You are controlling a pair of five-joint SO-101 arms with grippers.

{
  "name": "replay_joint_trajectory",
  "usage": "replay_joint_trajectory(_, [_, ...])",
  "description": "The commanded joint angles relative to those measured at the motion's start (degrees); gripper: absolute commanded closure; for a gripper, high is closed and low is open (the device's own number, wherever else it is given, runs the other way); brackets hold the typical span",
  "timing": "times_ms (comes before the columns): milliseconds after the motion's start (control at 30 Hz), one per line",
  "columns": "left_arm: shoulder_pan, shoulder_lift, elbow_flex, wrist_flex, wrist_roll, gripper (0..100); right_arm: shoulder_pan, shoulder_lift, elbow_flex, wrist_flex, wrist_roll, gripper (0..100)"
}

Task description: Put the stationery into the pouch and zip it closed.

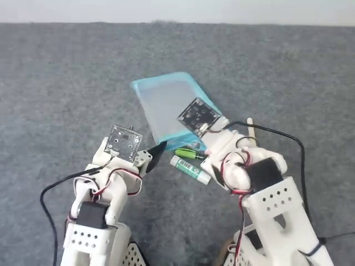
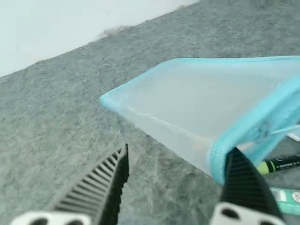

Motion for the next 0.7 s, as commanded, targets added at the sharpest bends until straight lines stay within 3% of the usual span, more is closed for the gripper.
replay_joint_trajectory(0, [-2.1,0.6,-0.7,-1.8,-0.4,70,3.7,-2.5,-0.4,-1.3,0.9,99.2])
replay_joint_trajectory(400, [-1.8,0.6,-0.7,-1.7,-0.4,70,4.7,-2.5,-0.4,-2.1,0.1,99.2])
replay_joint_trajectory(667, [3.5,0.6,-0.6,-1.6,2.8,69,-7.3,-3.1,-0.7,-4.3,-8.2,99.2])
